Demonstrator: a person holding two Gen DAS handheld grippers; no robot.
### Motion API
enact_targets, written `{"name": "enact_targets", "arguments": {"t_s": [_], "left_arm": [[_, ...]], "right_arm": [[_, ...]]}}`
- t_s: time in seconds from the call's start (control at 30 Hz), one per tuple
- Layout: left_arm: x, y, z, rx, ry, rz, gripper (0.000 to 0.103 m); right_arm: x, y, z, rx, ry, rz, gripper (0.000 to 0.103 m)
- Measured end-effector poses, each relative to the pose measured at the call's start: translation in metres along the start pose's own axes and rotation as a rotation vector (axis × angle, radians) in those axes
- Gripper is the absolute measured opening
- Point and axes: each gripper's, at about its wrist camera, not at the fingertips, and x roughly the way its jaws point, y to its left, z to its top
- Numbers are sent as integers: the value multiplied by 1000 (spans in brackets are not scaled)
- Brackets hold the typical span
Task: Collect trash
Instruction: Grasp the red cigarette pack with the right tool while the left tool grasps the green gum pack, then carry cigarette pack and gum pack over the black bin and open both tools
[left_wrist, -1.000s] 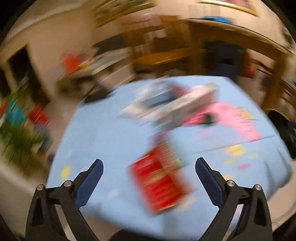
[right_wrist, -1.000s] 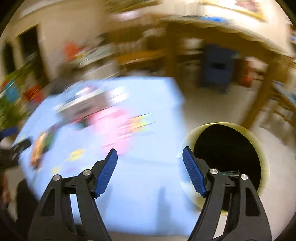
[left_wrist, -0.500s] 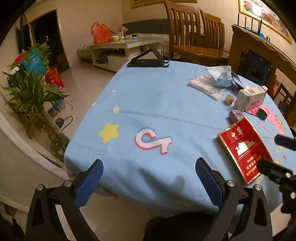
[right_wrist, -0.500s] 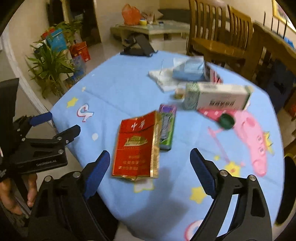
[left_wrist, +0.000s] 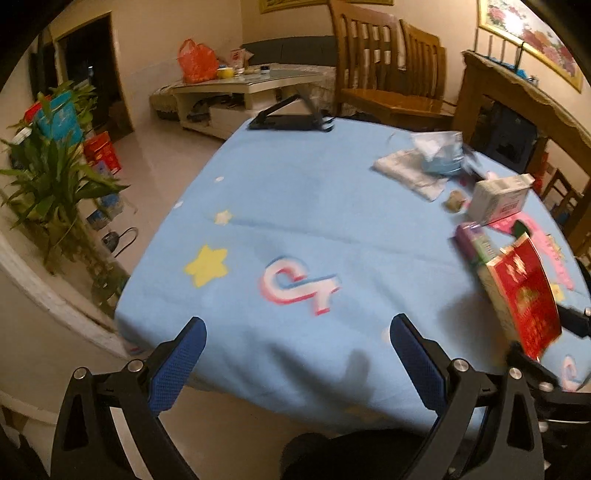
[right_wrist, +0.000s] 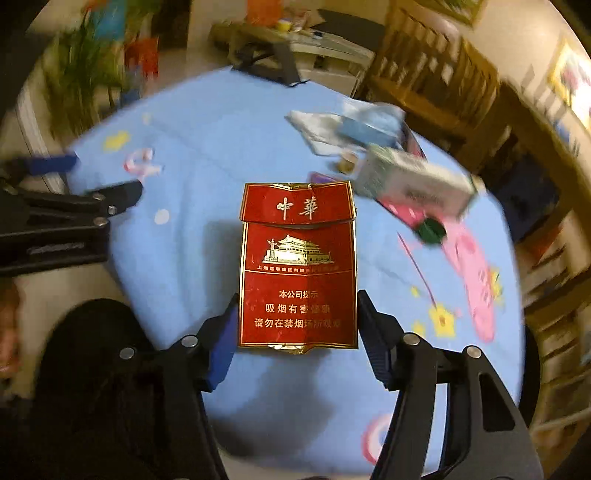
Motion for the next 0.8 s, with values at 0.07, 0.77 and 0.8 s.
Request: {"name": "enact_targets", "arguments": {"t_s": [0.07,0.77,0.8], "left_arm": [[-2,-16,10,25,-1,-48,96],[40,-172,35,197,96,-179,30],[36,-176,34,205,87,-159,30]], "right_arm": [[-14,-39,-9,112,-10,78,60],[-57,-284,-79,544,-177,89,60],[-59,-286,-81,553,-177,82,60]]}}
